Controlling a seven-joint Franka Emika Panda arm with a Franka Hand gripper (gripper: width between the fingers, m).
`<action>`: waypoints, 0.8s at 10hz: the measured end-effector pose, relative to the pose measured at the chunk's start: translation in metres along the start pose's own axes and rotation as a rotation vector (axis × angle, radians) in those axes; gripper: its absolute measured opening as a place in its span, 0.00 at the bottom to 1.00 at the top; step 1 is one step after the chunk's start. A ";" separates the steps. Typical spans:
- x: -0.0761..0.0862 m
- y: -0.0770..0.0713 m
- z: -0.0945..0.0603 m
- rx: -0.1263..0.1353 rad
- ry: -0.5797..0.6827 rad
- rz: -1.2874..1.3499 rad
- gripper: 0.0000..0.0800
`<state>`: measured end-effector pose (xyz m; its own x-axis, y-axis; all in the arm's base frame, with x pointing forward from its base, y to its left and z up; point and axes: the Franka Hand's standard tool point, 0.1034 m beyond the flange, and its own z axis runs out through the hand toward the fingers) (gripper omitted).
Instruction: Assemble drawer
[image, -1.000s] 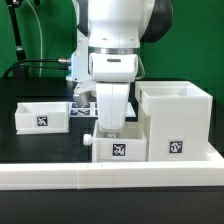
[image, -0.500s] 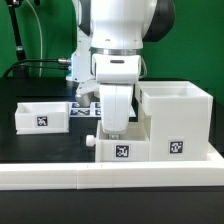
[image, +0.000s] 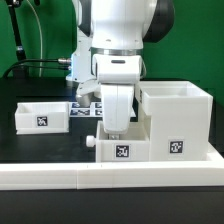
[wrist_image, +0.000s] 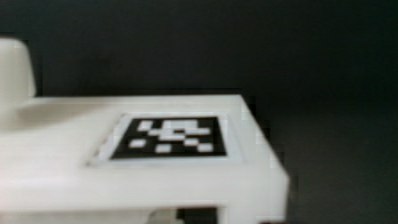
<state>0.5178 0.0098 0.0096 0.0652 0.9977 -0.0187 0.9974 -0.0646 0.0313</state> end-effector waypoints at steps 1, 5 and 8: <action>0.000 0.000 0.000 0.000 0.000 0.000 0.05; -0.001 0.000 0.000 0.000 -0.002 -0.022 0.05; -0.001 0.000 0.000 0.001 -0.003 -0.019 0.05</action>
Offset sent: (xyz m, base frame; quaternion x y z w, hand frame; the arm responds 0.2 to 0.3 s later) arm -0.0092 0.0009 -0.0054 0.0147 0.0014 -0.0739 0.9972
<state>0.5177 0.0083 0.0093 0.0465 0.9987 -0.0218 0.9985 -0.0458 0.0298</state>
